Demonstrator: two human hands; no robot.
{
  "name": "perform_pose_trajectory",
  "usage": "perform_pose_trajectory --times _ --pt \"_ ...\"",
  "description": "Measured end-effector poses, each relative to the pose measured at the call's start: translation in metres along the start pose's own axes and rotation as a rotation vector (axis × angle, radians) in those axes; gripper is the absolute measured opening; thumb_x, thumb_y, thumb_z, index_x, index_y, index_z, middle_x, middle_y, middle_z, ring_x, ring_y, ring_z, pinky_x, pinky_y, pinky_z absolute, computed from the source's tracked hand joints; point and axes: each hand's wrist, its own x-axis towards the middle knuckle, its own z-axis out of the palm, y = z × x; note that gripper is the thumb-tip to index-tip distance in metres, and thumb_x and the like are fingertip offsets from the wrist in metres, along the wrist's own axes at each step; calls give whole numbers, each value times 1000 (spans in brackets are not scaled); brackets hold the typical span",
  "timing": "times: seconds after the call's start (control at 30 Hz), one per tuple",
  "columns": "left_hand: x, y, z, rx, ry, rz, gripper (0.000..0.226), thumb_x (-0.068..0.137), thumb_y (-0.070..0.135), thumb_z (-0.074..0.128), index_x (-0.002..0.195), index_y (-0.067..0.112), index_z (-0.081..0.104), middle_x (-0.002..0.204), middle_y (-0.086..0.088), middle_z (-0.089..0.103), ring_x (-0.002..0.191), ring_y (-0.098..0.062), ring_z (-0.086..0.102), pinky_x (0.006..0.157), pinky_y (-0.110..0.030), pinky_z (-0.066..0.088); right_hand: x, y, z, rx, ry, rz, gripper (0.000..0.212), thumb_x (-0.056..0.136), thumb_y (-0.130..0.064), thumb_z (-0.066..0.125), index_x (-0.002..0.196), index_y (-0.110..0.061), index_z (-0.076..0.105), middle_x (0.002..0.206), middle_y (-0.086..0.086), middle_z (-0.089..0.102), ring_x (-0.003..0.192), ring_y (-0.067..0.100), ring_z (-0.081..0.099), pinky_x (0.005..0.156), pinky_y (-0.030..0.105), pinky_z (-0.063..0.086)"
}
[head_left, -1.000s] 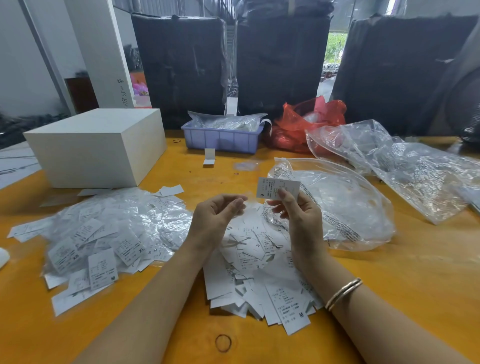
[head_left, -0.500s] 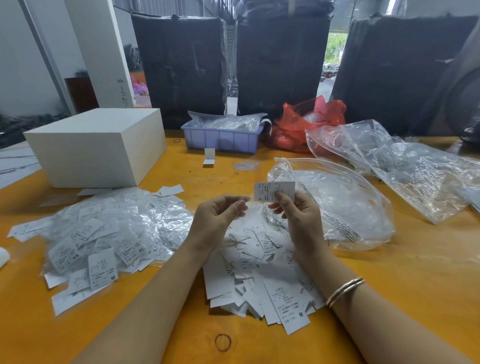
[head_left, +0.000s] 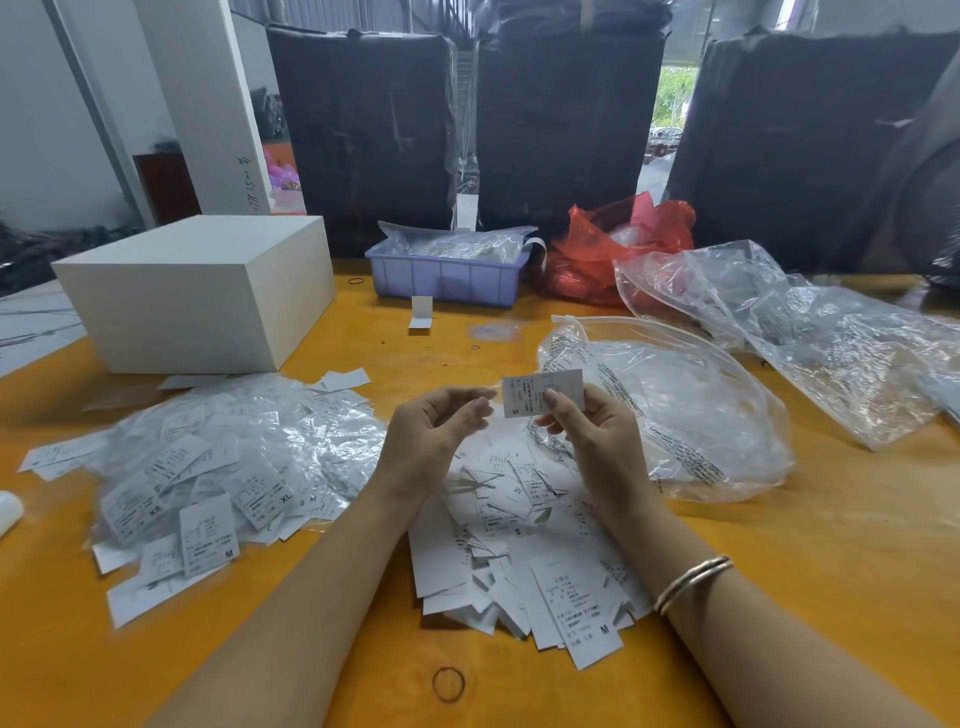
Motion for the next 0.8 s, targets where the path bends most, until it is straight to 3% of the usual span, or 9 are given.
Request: perform_pose_trajectory --times 0.23,0.4,0.5,0.57,0.8 --pt "0 -1 -2 31 -31 -27 13 82 12 68 91 22 68 80 9 73 74 -3 66 66 -13 50 1 3 -7 -185 -159 -27 11 90 -3 55 92 -5 66 80 11 67 70 12 60 64 22 49" --pt "0 -1 -1 75 -83 -64 20 81 3 70 91 20 69 79 4 72 79 -8 68 68 -17 51 -2 9 -1 -541 -241 -181 12 91 -11 56 85 -5 65 72 12 65 62 22 55 57 31 42" --pt "0 0 -2 66 -33 -51 19 81 4 70 91 20 68 82 3 72 79 -5 68 67 -15 51 -2 4 2 -405 -128 -185 6 93 -13 53 96 -12 59 76 3 66 68 16 62 59 31 49" --pt "1 2 -2 61 -17 -41 19 81 4 69 92 19 67 82 3 71 77 -3 67 66 -14 50 -2 1 0 -316 -58 -185 11 90 -6 57 90 -16 60 75 -4 66 68 6 63 62 24 52" --pt "-2 3 -1 95 -42 -61 20 81 7 71 93 22 68 79 6 71 75 -4 66 61 -16 50 -7 1 5 -458 -227 -247 9 85 -6 66 91 -7 72 80 2 70 72 10 63 69 21 51"
